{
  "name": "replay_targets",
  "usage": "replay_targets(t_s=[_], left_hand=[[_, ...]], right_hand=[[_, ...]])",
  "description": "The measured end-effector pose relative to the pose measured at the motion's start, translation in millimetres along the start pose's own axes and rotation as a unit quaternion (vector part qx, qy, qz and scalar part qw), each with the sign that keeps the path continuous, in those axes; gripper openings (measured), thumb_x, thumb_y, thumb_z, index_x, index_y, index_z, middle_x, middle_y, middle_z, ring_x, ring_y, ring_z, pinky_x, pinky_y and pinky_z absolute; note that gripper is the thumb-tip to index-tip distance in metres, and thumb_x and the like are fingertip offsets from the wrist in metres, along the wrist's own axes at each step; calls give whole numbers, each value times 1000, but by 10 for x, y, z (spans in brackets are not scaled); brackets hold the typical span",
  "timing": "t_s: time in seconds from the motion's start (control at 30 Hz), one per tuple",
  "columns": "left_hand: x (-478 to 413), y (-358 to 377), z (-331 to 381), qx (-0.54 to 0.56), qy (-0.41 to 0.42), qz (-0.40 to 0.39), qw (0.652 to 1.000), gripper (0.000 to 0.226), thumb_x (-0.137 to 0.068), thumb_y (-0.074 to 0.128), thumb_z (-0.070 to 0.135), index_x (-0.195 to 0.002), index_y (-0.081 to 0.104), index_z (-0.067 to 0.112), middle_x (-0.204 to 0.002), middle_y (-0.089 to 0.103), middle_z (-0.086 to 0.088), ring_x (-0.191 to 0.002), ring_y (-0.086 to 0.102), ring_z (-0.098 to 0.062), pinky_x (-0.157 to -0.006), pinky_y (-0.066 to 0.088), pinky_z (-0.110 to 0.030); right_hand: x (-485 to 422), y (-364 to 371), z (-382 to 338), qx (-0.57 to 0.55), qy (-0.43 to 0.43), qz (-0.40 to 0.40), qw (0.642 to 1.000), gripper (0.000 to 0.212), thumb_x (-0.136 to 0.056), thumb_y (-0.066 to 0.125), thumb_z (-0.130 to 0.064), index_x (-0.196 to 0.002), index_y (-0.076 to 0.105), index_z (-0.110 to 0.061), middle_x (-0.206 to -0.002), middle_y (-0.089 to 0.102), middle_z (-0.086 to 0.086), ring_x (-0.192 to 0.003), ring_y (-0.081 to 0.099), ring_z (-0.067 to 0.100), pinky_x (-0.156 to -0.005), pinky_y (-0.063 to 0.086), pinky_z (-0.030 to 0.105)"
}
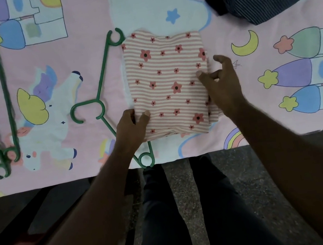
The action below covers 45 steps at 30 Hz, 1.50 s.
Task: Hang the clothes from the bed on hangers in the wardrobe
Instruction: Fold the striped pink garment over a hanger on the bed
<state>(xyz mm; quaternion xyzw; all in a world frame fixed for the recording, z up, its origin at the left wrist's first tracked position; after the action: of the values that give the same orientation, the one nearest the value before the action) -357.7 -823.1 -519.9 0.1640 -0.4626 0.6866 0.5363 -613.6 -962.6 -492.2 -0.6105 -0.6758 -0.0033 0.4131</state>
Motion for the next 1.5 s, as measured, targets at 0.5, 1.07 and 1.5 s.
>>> replay_targets(t_s=[0.5, 1.07, 1.5], left_hand=[[-71, 84, 103, 1, -22, -85, 996, 66, -68, 70, 55, -116, 64, 11, -115, 69, -3, -104, 65, -23, -95, 52, -44], [-36, 153, -104, 8, -18, -108, 994, 54, -67, 72, 58, -100, 72, 15, -91, 75, 0, -85, 71, -19, -83, 57, -46], [231, -25, -62, -12, 21, 65, 998, 52, -79, 72, 54, -101, 44, 17, -74, 54, 5, -67, 54, -14, -55, 37, -26]], right_hand=[[291, -9, 255, 110, 7, -70, 991, 86, -87, 69, -16, -155, 17, -23, -128, 59, 6, -114, 59, 23, -103, 45, 42], [-91, 410, -165, 424, -231, 83, 872, 72, -99, 31, -57, -156, 15, -17, -162, 9, 20, -151, 7, 34, -117, 3, 61], [586, 501, -74, 358, -317, 46, 877, 68, -98, 43, -45, -154, 17, -16, -160, 13, 25, -149, 10, 34, -120, 7, 56]])
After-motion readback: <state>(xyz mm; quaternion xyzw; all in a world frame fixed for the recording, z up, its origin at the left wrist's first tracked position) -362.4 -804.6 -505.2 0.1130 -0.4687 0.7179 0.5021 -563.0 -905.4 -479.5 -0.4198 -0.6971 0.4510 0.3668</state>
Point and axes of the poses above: each hand's wrist, its own x-axis away from the middle knuckle, its own y-axis out of the palm, z = x × y, the point moved 8 cm from there along -x, towards the middle knuckle
